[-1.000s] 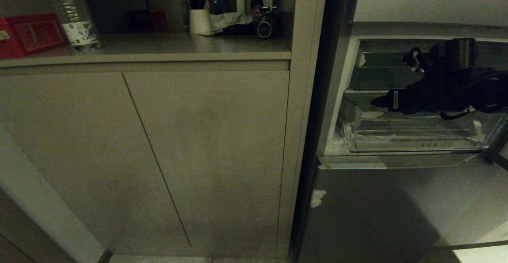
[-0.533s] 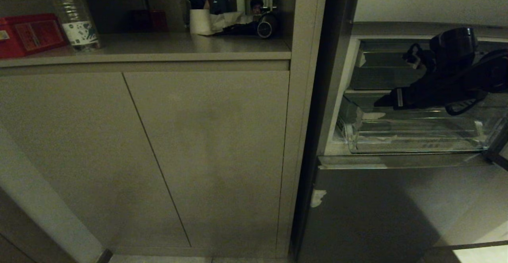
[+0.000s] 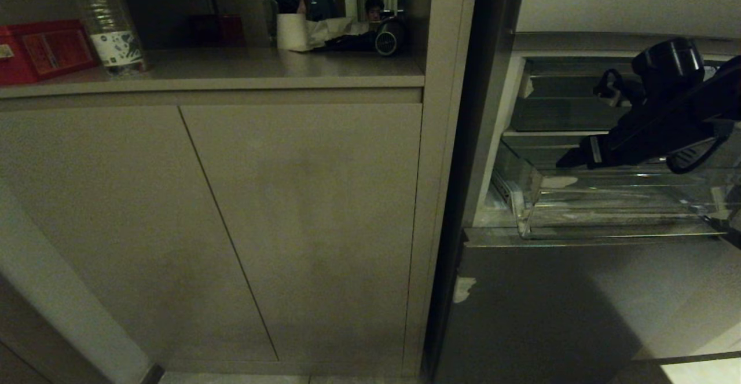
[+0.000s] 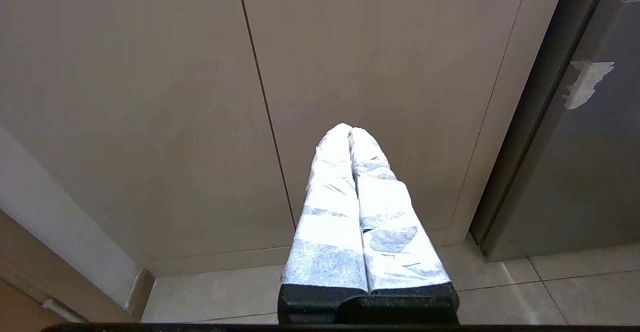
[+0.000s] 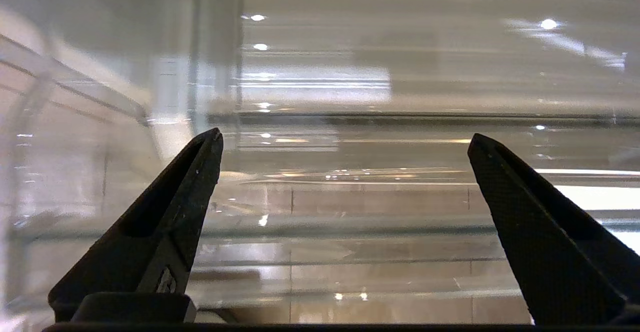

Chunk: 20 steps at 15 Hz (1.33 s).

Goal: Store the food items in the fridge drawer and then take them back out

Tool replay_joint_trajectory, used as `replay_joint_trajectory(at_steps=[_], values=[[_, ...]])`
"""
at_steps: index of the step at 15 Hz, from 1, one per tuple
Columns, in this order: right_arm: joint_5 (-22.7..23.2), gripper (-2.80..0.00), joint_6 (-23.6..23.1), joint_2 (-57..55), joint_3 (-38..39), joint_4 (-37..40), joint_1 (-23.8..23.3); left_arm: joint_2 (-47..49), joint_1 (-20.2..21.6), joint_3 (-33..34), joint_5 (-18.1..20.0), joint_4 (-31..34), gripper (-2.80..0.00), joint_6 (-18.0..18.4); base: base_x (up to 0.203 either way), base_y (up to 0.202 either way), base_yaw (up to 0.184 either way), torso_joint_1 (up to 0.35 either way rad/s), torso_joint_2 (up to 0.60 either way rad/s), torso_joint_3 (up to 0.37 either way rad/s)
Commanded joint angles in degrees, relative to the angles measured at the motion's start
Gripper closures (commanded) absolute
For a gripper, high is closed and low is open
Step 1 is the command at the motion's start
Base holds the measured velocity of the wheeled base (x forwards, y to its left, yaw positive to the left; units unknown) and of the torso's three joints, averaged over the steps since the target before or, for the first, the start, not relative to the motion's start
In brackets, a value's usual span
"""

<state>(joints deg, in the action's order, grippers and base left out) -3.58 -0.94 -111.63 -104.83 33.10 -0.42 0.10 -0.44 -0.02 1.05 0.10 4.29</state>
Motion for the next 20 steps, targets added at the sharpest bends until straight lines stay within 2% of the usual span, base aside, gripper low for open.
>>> replay_joint_trajectory(at_steps=[1, 13, 20], values=[[-0.02, -2.8, 0.0, 0.42, -0.19, 2.31, -0.73, 0.08, 0.0, 0.02, 0.01, -0.01, 0.0, 0.02, 0.0, 0.0, 0.0, 0.0, 0.0, 0.0], [0.51, -2.8, 0.93, 5.55, 0.98, 16.93, -2.5, 0.08, 0.0, 0.02, 0.01, -0.01, 0.0, 0.02, 0.0, 0.0, 0.0, 0.0, 0.0, 0.0], [3.27, -2.8, 1.47, 8.85, 7.91, 17.34, -3.35, 0.08, 0.0, -0.06, 0.01, -0.01, 0.0, 0.02, 0.0, 0.0, 0.0, 0.0, 0.0, 0.0]])
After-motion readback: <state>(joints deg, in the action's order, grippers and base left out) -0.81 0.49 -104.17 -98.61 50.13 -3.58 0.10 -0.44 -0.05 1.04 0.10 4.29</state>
